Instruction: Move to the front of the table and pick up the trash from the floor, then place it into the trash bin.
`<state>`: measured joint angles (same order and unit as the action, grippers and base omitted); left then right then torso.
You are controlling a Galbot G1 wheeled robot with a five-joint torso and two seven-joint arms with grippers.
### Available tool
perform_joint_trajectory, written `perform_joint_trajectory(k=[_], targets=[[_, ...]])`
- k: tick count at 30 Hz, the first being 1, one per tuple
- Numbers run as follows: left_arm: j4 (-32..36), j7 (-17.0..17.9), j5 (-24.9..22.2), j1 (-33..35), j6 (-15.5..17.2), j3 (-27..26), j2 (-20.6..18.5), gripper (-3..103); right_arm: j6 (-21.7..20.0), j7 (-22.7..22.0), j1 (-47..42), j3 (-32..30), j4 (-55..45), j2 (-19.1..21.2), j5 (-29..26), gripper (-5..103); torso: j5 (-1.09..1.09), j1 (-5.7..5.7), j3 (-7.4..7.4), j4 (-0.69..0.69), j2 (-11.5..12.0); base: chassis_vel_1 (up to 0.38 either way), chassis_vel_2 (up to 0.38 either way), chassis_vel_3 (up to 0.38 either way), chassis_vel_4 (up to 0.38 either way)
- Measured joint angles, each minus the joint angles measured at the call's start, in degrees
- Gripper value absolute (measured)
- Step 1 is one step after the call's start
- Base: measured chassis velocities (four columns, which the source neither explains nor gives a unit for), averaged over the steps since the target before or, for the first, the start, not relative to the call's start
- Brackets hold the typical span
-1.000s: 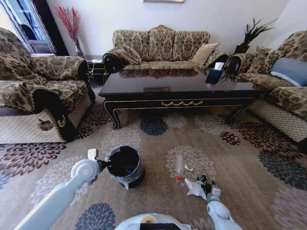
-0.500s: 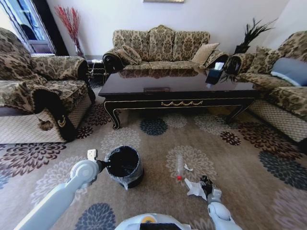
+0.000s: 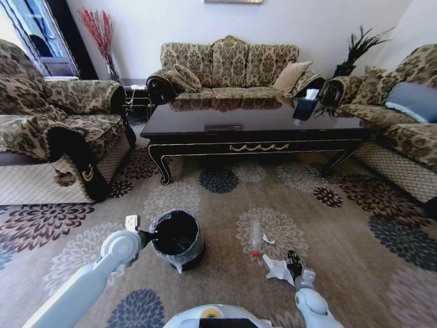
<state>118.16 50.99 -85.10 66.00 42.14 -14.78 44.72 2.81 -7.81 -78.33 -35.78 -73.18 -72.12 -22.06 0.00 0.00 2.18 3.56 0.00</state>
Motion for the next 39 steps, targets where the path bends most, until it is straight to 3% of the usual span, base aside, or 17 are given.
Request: perform_joint_trajectory(k=[6, 14, 22, 30, 36, 39], targets=[[-0.3, 0.1, 0.1, -2.2, 0.0, 2.2, 0.6, 2, -1.5, -0.9, -2.3, -0.5, -6.6, 0.4, -2.4, 30, 0.0, 0.0, 0.0, 0.0, 0.0, 0.0, 0.0, 0.0, 0.0], [-2.1, 0.6, 1.2, -6.7, 0.0, 8.7, 2.5, 2, -5.5, -3.6, -8.2, -1.7, -26.9, 1.3, -7.0, 30, 0.0, 0.0, 0.0, -0.02, 0.0, 0.0, 0.0, 0.0, 0.0], [-3.9, 1.5, 0.8, -13.7, 0.0, 15.2, 4.5, 2, -7.3, -4.0, -13.0, -3.1, -40.3, 3.2, -8.8, 30, 0.01, 0.0, 0.0, 0.02, 0.0, 0.0, 0.0, 0.0, 0.0], [-5.5, 2.6, 0.3, -20.3, 0.0, 21.8, 7.7, 2, -7.7, -2.2, -19.7, -4.1, -55.5, 5.1, -6.9, 30, 0.0, 0.0, 0.0, -0.01, 0.0, 0.0, 0.0, 0.0, 0.0], [-7.4, 3.3, -0.4, -25.5, 0.0, 27.7, 10.3, 2, -7.6, -0.5, -23.0, -3.8, -60.3, 5.3, -4.3, 30, -0.01, 0.0, 0.0, 0.01, 0.0, 0.0, 0.0, 0.0, 0.0], [-8.4, 3.7, -0.5, -28.6, 0.0, 32.5, 11.7, 2, -5.9, 1.8, -24.9, -3.1, -62.5, 5.4, 0.9, 30, 0.01, 0.0, 0.0, 0.01, 0.0, 0.0, 0.0, 0.0, 0.0]])
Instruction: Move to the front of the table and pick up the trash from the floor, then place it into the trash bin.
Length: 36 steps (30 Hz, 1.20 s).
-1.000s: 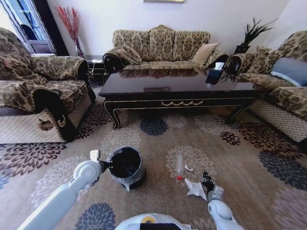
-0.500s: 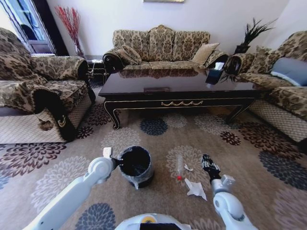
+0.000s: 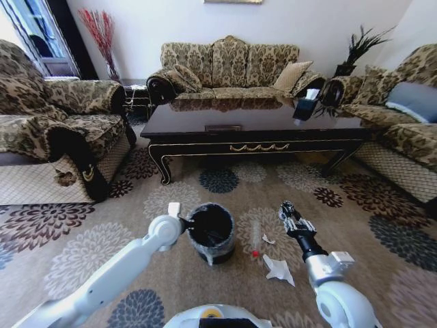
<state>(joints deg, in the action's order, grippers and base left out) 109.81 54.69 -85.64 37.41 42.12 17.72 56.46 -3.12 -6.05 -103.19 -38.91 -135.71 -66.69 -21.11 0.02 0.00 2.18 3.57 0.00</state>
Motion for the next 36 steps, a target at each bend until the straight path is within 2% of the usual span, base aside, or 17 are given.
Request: perform_joint_trajectory(k=[5, 10, 21, 26, 36], targets=[[-0.6, 0.6, -0.1, -1.2, 0.0, 1.8, 1.5, 2, 0.8, 1.5, -1.5, 0.4, -2.0, 0.0, 2.1, 30, -0.01, 0.0, 0.0, -0.01, 0.0, 0.0, 0.0, 0.0, 0.0], [-1.9, 1.7, -0.2, -3.2, 0.0, 6.0, 4.5, 2, 2.1, 3.7, -3.9, 1.2, -4.3, 0.3, 5.2, 30, -0.01, 0.0, 0.0, -0.01, 0.0, 0.0, 0.0, 0.0, 0.0], [-2.2, 2.7, -1.2, -4.7, 0.0, 8.8, 6.8, 2, 3.8, 4.7, -5.1, 3.4, -3.0, 0.8, 9.7, 30, -0.01, 0.0, 0.0, -0.01, 0.0, 0.0, 0.0, 0.0, 0.0], [-2.5, 2.7, -3.0, -7.7, 0.0, 10.7, 7.4, 2, 5.5, 6.3, -6.5, 5.1, -2.3, -1.9, 14.3, 30, -0.01, 0.0, 0.0, -0.01, 0.0, 0.0, 0.0, 0.0, 0.0], [-2.7, 2.6, -4.2, -9.8, 0.0, 12.1, 8.5, 2, 7.2, 7.8, -7.6, 8.7, -0.5, -4.9, 18.9, 30, -0.02, 0.0, 0.0, -0.01, 0.0, 0.0, 0.0, 0.0, 0.0]])
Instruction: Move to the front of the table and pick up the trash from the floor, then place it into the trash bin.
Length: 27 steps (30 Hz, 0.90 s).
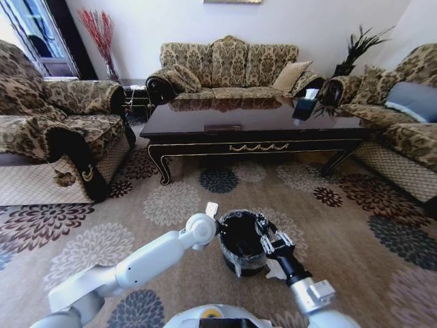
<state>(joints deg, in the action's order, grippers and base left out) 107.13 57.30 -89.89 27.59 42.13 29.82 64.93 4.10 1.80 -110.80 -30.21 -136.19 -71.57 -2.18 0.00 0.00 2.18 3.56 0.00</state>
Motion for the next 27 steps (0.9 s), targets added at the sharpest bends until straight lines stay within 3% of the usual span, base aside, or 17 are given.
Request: perform_joint_trajectory(k=[7, 9, 10, 13, 15, 17, 18, 22, 24, 27], targets=[[0.1, 0.0, 0.1, 0.4, 0.0, 0.1, 0.3, 2, 1.3, 0.7, -1.0, 1.5, 0.7, -1.8, 2.0, 27, 0.0, 0.0, 0.0, 0.0, 0.0, 0.0, 0.0, 0.0, 0.0], [0.1, 0.0, 0.1, 0.5, 0.0, 0.0, 0.2, 2, 2.0, 0.8, -1.4, 1.8, 1.0, -2.1, 2.6, 37, 0.0, 0.0, 0.0, 0.0, 0.0, 0.0, 0.0, 0.0, 0.0], [0.1, 0.0, 0.1, 0.5, 0.0, 0.0, 0.2, 2, 2.0, 0.8, -1.4, 1.8, 1.0, -2.1, 2.6, 37, 0.0, 0.0, 0.0, 0.0, 0.0, 0.0, 0.0, 0.0, 0.0], [0.3, -0.1, 0.1, 0.8, 0.0, -0.5, -0.2, 2, 2.6, 0.8, -2.0, 1.7, 1.1, -2.0, 2.8, 54, 0.0, 0.0, 0.0, 0.0, 0.0, 0.0, 0.0, 0.0, 0.0], [0.3, -0.1, 0.1, 1.0, 0.0, -0.8, -0.2, 2, 2.6, 0.7, -2.0, 1.6, 1.1, -2.0, 2.7, 54, 0.0, 0.0, 0.0, 0.0, 0.0, 0.0, 0.0, 0.0, 0.0], [0.1, -0.2, 0.2, 1.8, 0.0, -1.6, -0.1, 2, 2.6, 0.7, -1.7, 1.0, 0.9, -2.0, 2.2, 65, 0.0, 0.0, 0.0, 0.0, 0.0, 0.0, 0.0, 0.0, 0.0], [0.1, -0.2, 0.2, 1.8, 0.0, -1.6, -0.1, 2, 2.6, 0.7, -1.7, 1.0, 0.9, -2.0, 2.2, 65, 0.0, 0.0, 0.0, 0.0, 0.0, 0.0, 0.0, 0.0, 0.0], [0.2, -0.2, 0.4, 2.4, 0.0, -1.9, -0.4, 2, 2.6, 0.6, -1.6, -0.2, 0.6, -1.5, 1.2, 86, 0.0, 0.0, 0.0, 0.0, 0.0, 0.0, 0.0, 0.0, 0.0], [0.3, -0.3, 0.5, 2.5, 0.0, -1.9, -0.6, 2, 2.6, 0.6, -1.6, -0.4, 0.5, -1.4, 1.1, 86, 0.0, 0.0, 0.0, 0.0, 0.0, 0.0, 0.0, 0.0, 0.0], [0.6, -0.4, 0.8, 3.1, 0.0, -2.4, -1.2, 2, 2.6, 0.4, -1.5, -0.6, 0.4, -1.5, 0.7, 98, 0.0, 0.0, 0.0, 0.01, 0.0, 0.0, 0.0, 0.0, 0.0]])
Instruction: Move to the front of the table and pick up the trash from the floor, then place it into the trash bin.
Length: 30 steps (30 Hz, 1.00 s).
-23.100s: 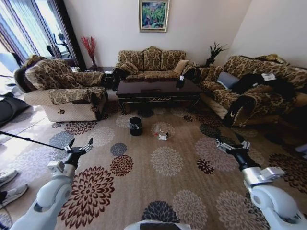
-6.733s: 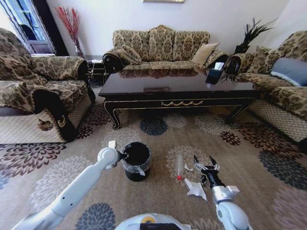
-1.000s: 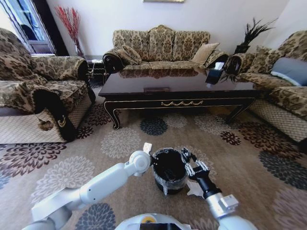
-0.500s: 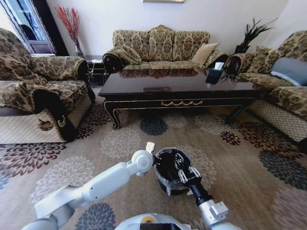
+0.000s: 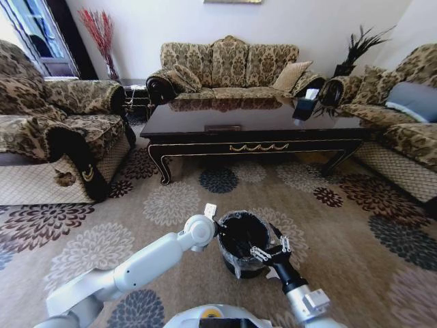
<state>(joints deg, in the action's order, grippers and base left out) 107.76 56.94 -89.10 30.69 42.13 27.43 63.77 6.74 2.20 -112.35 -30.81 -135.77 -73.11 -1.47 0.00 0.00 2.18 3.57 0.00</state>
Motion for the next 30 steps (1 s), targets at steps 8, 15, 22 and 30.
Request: perform_joint_trajectory(k=[8, 15, 22, 30], targets=[[0.6, -1.1, 1.3, 2.0, 0.0, -3.0, -2.7, 2, -0.4, -1.6, 1.8, -3.5, 0.0, 0.3, -4.2, 100, 0.0, 0.0, 0.0, -0.01, 0.0, 0.0, 0.0, 0.0, 0.0], [1.4, -1.8, 1.7, 5.3, 0.0, -8.0, -4.8, 2, -2.1, -3.2, 4.7, -8.8, 1.3, 1.6, -9.6, 100, 0.0, 0.0, 0.0, -0.01, 0.0, 0.0, 0.0, 0.0, 0.0], [2.3, -2.6, 2.2, 9.4, 0.0, -14.6, -7.8, 2, -1.9, -5.5, 7.2, -12.5, 6.6, 1.9, -13.4, 100, 0.0, 0.0, 0.01, -0.01, 0.0, 0.0, 0.0, 0.0, 0.0], [3.8, -3.2, 1.3, 13.7, 0.0, -22.2, -9.7, 2, 0.3, -5.6, 9.3, -12.7, 16.9, 2.9, -12.7, 100, 0.0, 0.0, 0.0, -0.01, 0.0, 0.0, 0.0, 0.0, 0.0]])
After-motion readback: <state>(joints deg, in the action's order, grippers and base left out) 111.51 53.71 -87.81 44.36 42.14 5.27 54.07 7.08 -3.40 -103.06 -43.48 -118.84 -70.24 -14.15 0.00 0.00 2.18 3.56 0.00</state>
